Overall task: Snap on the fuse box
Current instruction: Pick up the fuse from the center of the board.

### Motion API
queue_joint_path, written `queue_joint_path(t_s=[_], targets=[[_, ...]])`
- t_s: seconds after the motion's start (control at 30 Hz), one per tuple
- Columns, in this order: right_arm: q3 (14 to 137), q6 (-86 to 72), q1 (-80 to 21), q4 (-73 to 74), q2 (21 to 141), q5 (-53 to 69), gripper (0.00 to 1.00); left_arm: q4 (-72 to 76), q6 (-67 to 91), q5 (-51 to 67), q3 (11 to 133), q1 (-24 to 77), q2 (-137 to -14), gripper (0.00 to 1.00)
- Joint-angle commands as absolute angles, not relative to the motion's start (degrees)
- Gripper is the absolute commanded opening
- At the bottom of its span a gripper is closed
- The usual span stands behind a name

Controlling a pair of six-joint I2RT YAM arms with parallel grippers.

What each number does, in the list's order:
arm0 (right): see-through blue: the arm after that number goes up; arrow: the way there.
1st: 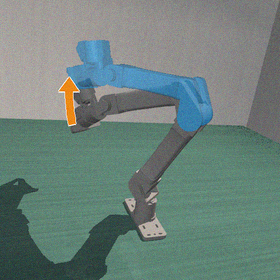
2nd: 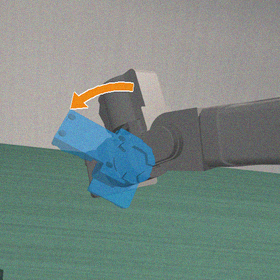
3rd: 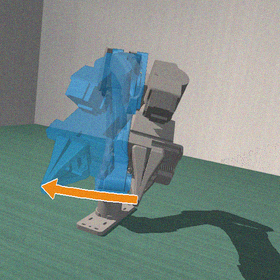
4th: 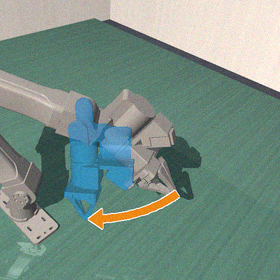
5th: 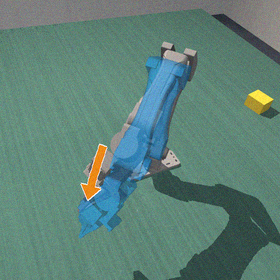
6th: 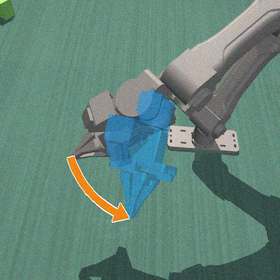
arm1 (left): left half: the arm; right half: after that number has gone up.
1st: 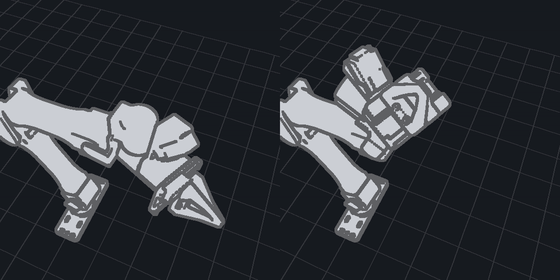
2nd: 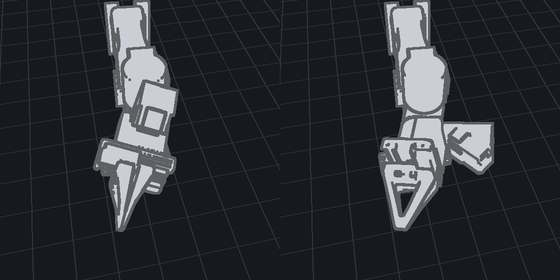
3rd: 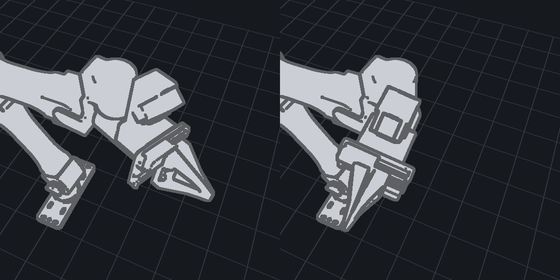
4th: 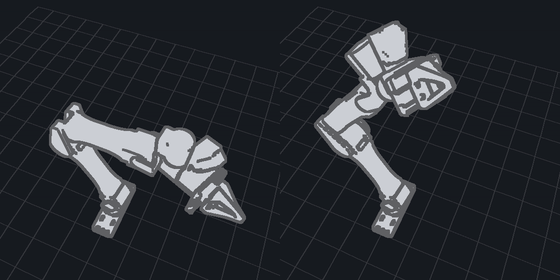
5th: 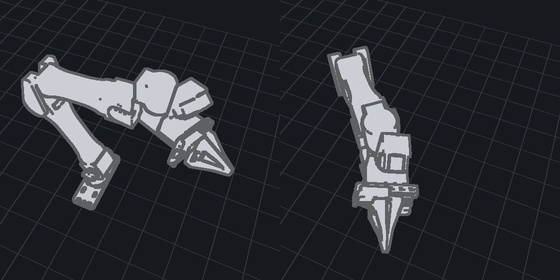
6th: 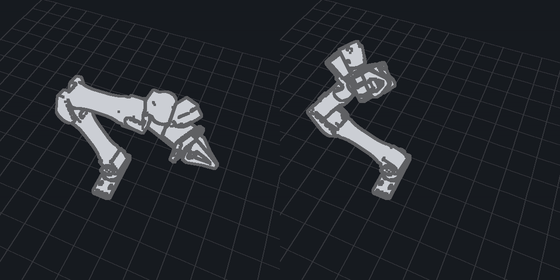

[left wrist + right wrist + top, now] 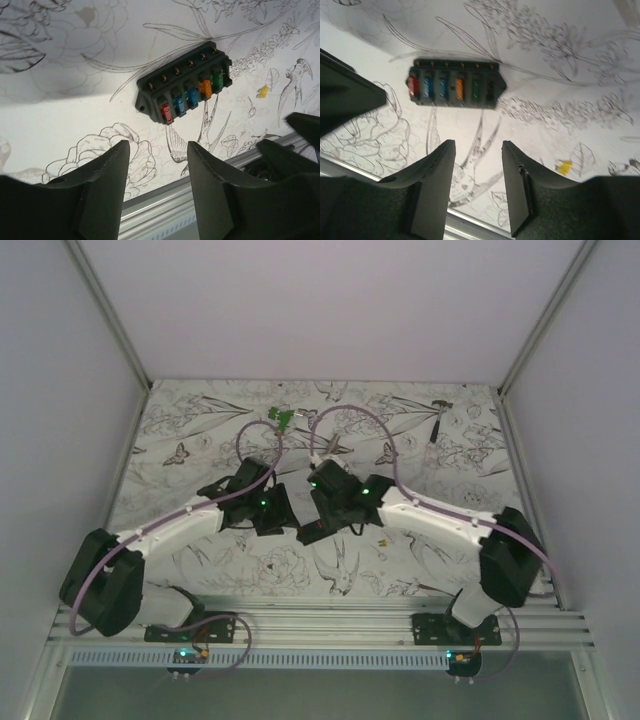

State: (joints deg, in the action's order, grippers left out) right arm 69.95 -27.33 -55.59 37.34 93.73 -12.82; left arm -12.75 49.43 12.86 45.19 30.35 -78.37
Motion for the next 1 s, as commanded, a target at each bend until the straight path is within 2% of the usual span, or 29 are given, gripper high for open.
queue_joint_path(t_s=[0.0, 0.2, 0.37, 0.47, 0.63, 0.77, 0.97], targets=[[63.3, -29.6, -53.3, 41.2, 86.3, -17.8, 0.51, -16.6, 48.8, 10.2, 42.5, 30.0, -74.2, 0.55], [51.2, -34.2, -48.3, 40.6, 78.9, -18.4, 0.61, -18.1, 48.1, 9.5, 40.9, 29.9, -68.1, 0.65], [45.1, -33.8, -45.0, 37.3, 76.3, -16.6, 0.61, -18.8, 48.1, 9.5, 39.9, 29.9, -65.9, 0.7], [42.7, -33.6, -43.2, 34.3, 76.0, -14.2, 0.61, -18.9, 48.5, 9.9, 39.4, 29.9, -65.3, 0.71], [40.7, -34.4, -41.7, 31.5, 76.5, -16.9, 0.54, -19.1, 49.2, 9.9, 38.1, 30.0, -63.8, 0.72], [41.4, -34.6, -41.7, 28.9, 75.5, -18.6, 0.53, -19.2, 49.7, 9.6, 37.5, 30.0, -62.9, 0.74], [44.4, -34.7, -41.7, 29.5, 81.9, -24.1, 0.54, -19.2, 49.9, 9.4, 37.5, 30.1, -62.5, 0.8]])
